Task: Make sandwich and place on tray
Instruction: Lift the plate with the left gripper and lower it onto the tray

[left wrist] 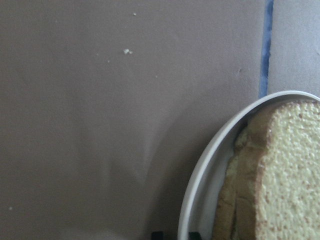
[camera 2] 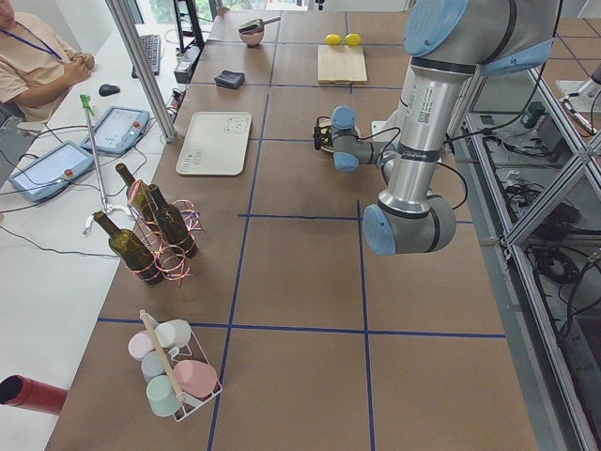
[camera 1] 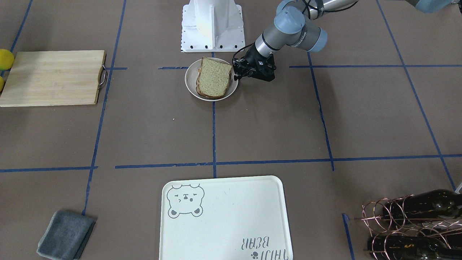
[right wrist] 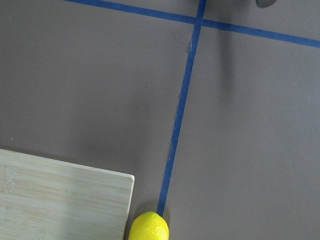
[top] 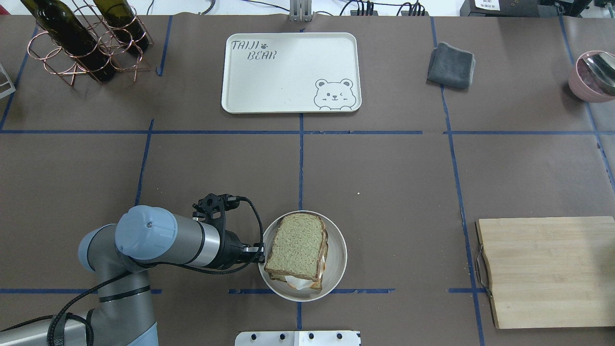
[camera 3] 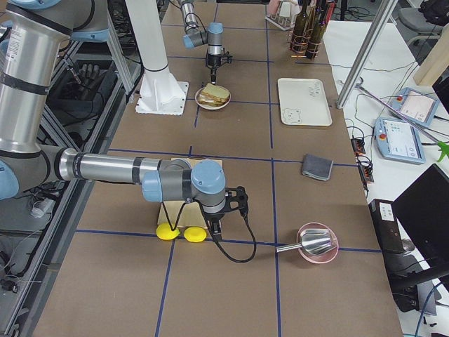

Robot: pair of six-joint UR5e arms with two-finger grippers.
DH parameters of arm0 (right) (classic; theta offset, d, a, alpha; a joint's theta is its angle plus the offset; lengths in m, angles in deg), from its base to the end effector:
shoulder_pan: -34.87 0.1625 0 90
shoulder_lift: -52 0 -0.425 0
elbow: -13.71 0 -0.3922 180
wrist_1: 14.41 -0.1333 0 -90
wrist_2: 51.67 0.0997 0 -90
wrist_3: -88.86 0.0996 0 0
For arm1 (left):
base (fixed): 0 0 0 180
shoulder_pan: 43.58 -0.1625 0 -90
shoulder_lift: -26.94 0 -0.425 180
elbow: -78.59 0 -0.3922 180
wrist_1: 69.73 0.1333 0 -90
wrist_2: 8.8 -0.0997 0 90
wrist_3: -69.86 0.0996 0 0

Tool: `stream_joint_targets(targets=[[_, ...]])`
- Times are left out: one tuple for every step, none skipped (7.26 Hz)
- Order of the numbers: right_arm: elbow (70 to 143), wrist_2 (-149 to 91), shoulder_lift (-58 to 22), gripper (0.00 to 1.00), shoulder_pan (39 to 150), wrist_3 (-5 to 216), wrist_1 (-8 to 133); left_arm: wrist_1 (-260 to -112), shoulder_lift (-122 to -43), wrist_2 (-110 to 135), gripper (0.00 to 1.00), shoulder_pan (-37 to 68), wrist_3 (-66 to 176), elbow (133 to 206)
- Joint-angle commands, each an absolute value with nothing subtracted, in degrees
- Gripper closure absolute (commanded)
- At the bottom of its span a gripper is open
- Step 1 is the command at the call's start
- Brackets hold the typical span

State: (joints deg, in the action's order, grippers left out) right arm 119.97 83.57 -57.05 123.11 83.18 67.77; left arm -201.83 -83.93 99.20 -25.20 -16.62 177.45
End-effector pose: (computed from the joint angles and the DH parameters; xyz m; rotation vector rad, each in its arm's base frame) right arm 0.0515 -0.3602 0.6444 0.1102 -0.7866 -0.1576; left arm 0.5495 -0.2906 0.2999 -0.0307 1.2694 -0.0267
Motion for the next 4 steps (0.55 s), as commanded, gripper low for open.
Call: stream_joint_targets(targets=[[119.9, 83.5, -57.1, 0.0, 123.1, 83.0, 67.8, -201.8, -83.9, 99.5, 1.0, -25.0, -16.6, 178.0], [119.8, 83.5, -57.1, 0.0, 123.1, 82.8, 67.8, -201.7, -83.8, 99.6, 1.0, -24.3, -16.6, 179.0], [119.8, 83.4, -57.1, 0.0, 123.1, 82.5, 67.8, -201.2, -83.9, 100.2, 1.0, -22.2, -16.6, 179.3], [119.8, 83.4, -57.1, 0.0, 123.1, 82.4, 67.8, -201.0, -83.9, 105.2, 1.0, -18.0, -16.2, 179.1]])
